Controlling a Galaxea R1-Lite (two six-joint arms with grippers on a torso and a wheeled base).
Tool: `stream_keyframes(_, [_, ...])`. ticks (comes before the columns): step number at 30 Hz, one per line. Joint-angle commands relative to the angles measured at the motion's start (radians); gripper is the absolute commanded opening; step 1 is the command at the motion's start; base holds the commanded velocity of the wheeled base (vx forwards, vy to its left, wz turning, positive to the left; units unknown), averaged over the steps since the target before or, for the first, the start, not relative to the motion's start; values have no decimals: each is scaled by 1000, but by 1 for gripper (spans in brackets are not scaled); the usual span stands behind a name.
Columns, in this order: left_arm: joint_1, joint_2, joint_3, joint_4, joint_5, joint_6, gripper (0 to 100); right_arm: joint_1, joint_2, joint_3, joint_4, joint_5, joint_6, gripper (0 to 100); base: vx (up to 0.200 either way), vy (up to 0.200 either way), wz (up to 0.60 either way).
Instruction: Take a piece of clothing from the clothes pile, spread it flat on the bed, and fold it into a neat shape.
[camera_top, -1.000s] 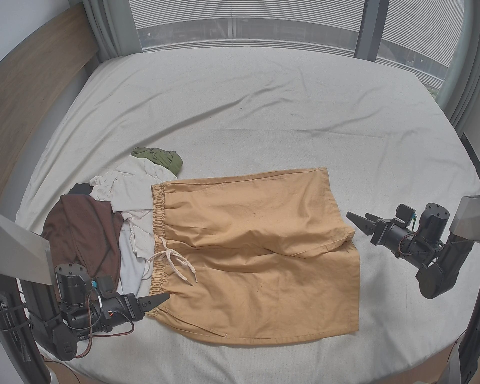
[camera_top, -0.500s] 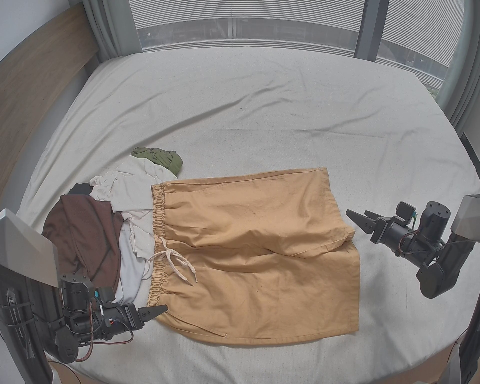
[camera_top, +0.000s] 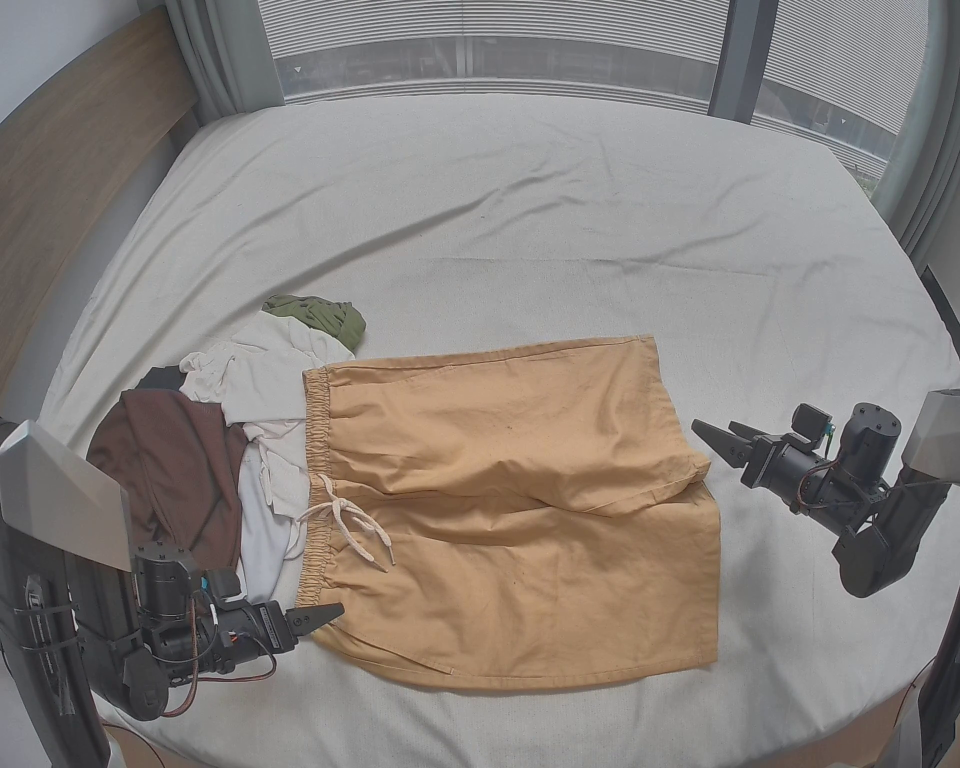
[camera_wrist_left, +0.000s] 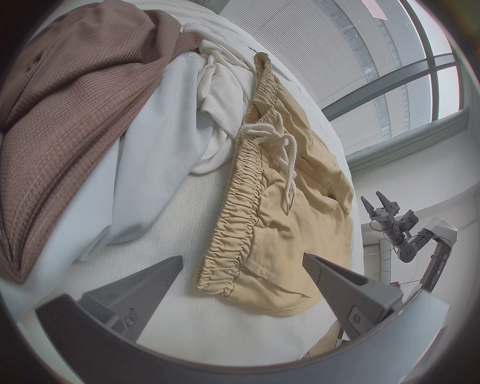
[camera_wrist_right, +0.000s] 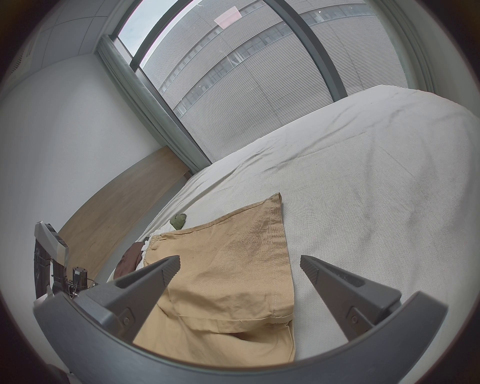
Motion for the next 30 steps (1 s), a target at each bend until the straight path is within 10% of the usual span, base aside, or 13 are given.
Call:
stream_keyframes(1, [0, 3, -3, 0, 0, 0, 100, 0, 0, 0, 0, 1, 0, 100, 0, 0, 0])
stream_keyframes(9, [0, 3, 2, 0, 0, 0, 100, 0, -2, 3, 0, 1, 0, 100, 0, 0, 0])
stream_keyframes(10, [0, 3, 2, 0, 0, 0, 0, 0, -2, 3, 0, 1, 0, 100, 0, 0, 0])
stream_keyframes(30, [0, -50, 8, 0, 0, 6, 0, -11, -84, 209, 61, 1, -46, 100, 0, 0, 0])
